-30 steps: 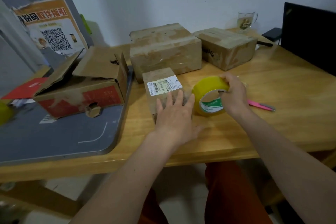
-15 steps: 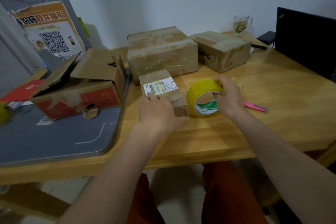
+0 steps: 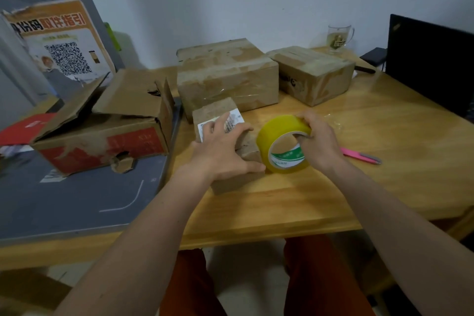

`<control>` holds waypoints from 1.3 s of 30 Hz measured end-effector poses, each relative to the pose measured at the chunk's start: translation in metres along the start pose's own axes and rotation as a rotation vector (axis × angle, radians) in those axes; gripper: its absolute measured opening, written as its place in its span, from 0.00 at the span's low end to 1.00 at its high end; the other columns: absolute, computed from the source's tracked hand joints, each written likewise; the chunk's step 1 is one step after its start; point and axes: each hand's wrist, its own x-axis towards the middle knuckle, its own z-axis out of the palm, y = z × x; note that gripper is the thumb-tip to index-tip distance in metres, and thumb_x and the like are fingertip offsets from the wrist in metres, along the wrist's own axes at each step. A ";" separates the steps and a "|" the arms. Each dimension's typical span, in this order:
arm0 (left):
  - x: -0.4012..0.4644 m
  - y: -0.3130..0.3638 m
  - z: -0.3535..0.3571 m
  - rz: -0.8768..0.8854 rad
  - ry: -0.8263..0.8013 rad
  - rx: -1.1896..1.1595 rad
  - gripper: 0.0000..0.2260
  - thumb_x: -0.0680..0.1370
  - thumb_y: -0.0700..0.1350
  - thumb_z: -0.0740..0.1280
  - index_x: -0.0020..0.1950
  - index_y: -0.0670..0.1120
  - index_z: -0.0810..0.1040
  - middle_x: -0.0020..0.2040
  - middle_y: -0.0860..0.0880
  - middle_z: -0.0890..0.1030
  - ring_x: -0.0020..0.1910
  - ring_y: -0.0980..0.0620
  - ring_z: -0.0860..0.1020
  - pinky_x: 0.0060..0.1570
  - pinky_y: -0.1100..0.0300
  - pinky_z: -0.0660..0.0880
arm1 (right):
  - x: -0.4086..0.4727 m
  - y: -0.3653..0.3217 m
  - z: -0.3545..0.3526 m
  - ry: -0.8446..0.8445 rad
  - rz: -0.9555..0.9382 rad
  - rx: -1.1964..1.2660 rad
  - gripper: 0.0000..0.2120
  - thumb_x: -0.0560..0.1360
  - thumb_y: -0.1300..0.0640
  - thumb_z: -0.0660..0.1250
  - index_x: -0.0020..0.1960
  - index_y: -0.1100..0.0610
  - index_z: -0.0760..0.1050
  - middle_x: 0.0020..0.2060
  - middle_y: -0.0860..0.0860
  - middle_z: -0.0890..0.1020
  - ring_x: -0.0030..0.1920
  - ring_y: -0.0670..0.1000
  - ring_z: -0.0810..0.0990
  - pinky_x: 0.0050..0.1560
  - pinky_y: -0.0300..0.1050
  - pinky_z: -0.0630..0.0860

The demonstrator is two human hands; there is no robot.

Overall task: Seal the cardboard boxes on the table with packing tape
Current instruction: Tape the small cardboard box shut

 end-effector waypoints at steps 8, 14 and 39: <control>-0.023 0.009 0.012 -0.003 0.376 -0.666 0.31 0.63 0.65 0.78 0.62 0.72 0.66 0.78 0.58 0.48 0.76 0.52 0.49 0.65 0.54 0.56 | 0.028 -0.067 -0.019 0.204 -0.117 0.235 0.16 0.72 0.64 0.70 0.57 0.52 0.74 0.50 0.47 0.78 0.50 0.45 0.76 0.46 0.38 0.72; -0.031 0.030 0.036 0.002 0.523 -0.715 0.39 0.66 0.63 0.76 0.72 0.61 0.61 0.77 0.50 0.58 0.78 0.50 0.55 0.76 0.46 0.59 | 0.008 -0.071 0.016 -0.007 0.047 0.474 0.08 0.73 0.59 0.72 0.47 0.47 0.77 0.43 0.44 0.82 0.45 0.41 0.81 0.44 0.37 0.77; -0.023 0.000 0.029 0.252 0.556 -0.397 0.32 0.70 0.64 0.67 0.66 0.44 0.71 0.68 0.50 0.71 0.72 0.50 0.65 0.65 0.58 0.65 | 0.038 -0.018 -0.034 0.119 0.089 0.343 0.07 0.76 0.59 0.68 0.54 0.56 0.79 0.48 0.56 0.83 0.50 0.57 0.82 0.51 0.64 0.79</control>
